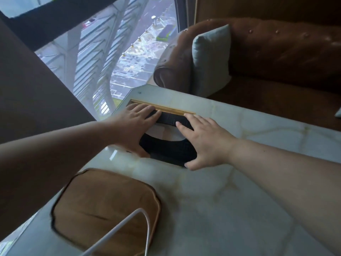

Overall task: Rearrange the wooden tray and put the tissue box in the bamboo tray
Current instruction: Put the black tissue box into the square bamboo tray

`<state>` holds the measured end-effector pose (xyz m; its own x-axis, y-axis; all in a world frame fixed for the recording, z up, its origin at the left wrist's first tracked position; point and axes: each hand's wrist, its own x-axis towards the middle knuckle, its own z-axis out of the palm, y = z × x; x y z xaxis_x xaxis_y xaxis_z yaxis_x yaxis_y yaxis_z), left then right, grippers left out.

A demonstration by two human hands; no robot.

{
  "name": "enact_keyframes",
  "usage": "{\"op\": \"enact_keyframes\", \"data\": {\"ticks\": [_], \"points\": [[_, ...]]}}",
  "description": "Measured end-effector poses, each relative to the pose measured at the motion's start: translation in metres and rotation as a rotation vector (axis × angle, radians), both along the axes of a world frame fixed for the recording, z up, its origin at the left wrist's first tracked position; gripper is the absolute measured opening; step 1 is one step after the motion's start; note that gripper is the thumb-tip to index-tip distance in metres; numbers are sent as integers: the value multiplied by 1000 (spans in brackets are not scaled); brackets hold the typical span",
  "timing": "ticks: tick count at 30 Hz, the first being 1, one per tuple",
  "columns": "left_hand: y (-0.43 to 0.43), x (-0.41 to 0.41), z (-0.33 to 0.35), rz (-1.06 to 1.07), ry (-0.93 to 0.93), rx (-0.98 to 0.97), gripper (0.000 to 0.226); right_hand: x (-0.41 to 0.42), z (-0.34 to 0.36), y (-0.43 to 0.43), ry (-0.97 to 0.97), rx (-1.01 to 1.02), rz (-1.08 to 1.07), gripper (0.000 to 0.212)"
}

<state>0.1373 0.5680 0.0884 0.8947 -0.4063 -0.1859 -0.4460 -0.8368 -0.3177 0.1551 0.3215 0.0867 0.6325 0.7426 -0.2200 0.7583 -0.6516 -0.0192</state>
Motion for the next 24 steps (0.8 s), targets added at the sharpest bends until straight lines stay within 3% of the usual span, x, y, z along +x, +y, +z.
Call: {"op": "enact_keyframes", "data": {"ticks": [9, 24], "points": [[47, 37, -17, 64, 52, -39, 133, 39, -16, 50, 25, 10, 12, 115], [57, 45, -43, 119, 163, -91, 136, 49, -45, 65, 113, 0, -25, 116]]}}
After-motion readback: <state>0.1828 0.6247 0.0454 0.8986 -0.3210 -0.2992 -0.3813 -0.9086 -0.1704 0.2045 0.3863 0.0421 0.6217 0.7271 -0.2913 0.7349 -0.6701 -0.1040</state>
